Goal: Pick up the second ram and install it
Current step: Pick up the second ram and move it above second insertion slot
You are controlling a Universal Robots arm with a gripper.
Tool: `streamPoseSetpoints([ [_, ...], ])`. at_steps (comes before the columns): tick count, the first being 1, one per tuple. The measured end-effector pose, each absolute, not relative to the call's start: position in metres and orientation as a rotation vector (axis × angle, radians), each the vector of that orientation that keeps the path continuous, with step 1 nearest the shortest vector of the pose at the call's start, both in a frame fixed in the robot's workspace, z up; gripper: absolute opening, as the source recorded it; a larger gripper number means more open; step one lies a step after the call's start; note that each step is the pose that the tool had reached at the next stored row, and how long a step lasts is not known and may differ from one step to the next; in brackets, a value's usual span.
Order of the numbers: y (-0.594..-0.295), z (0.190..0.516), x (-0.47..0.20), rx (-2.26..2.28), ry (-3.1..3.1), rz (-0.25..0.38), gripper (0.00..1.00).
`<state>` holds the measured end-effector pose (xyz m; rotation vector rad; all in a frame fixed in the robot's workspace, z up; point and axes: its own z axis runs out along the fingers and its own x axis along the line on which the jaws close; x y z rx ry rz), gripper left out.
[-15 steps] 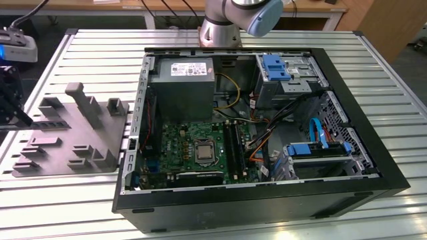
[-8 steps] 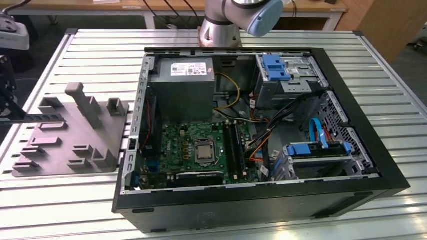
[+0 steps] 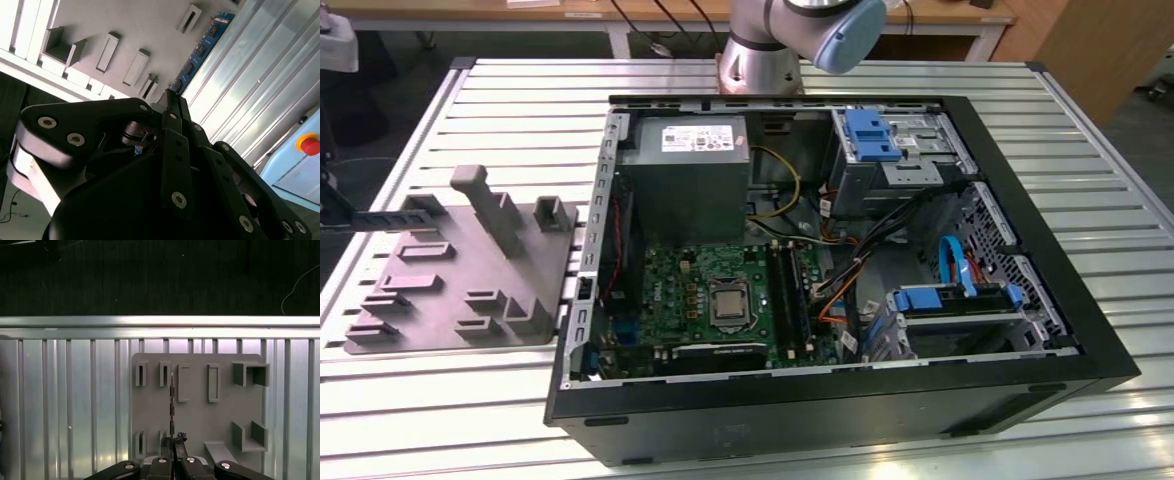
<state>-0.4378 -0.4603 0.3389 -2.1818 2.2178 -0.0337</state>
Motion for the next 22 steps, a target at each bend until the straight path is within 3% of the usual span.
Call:
streamPoseSetpoints([
  [22,-0.460,0.389,-0.438,-2.182,2.218,-0.034,0.13],
])
